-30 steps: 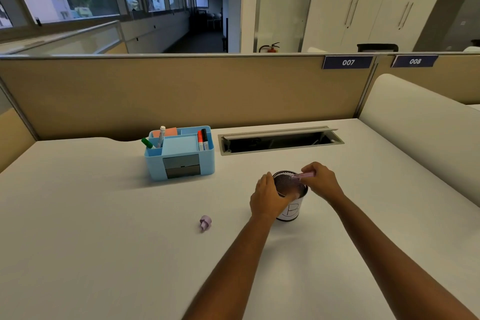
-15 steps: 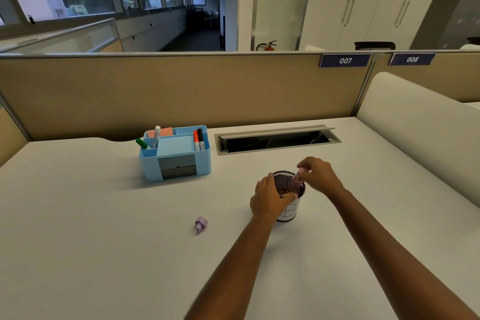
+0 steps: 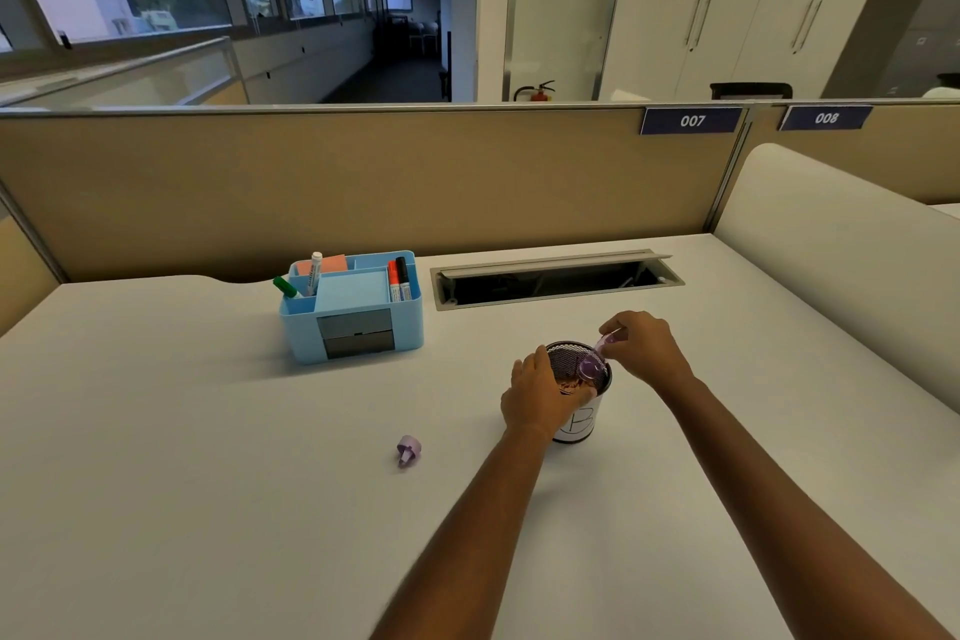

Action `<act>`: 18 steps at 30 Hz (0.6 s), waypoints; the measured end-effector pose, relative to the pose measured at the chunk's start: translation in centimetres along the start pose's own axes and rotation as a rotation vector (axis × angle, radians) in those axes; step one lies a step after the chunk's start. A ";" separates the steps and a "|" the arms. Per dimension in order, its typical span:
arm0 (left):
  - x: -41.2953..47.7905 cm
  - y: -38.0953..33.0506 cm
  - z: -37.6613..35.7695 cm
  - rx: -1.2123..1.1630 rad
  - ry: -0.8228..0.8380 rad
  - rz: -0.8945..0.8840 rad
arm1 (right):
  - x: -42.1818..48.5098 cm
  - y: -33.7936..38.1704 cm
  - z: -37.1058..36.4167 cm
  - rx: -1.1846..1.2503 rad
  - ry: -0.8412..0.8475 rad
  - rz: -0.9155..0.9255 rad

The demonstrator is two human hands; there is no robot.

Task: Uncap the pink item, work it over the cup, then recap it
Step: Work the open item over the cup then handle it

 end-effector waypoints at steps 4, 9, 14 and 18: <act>0.1 0.0 -0.1 0.006 0.009 -0.003 | -0.4 -0.2 0.2 0.107 -0.044 -0.014; -0.2 0.3 0.5 -0.072 -0.092 -0.066 | -1.3 -0.4 -0.1 0.463 -0.062 -0.075; -1.3 0.8 2.5 -0.395 -0.332 -0.128 | -2.4 0.2 -1.6 0.751 0.054 -0.161; -2.0 2.3 3.5 -0.640 -0.387 -0.041 | -3.3 0.8 -3.1 0.821 0.147 -0.145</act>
Point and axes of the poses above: each hand's wrist, its own x-axis towards the middle knuckle, its own z-axis out of the back of the hand, y = z × x, the point moved 4 cm from there along x, towards the middle knuckle
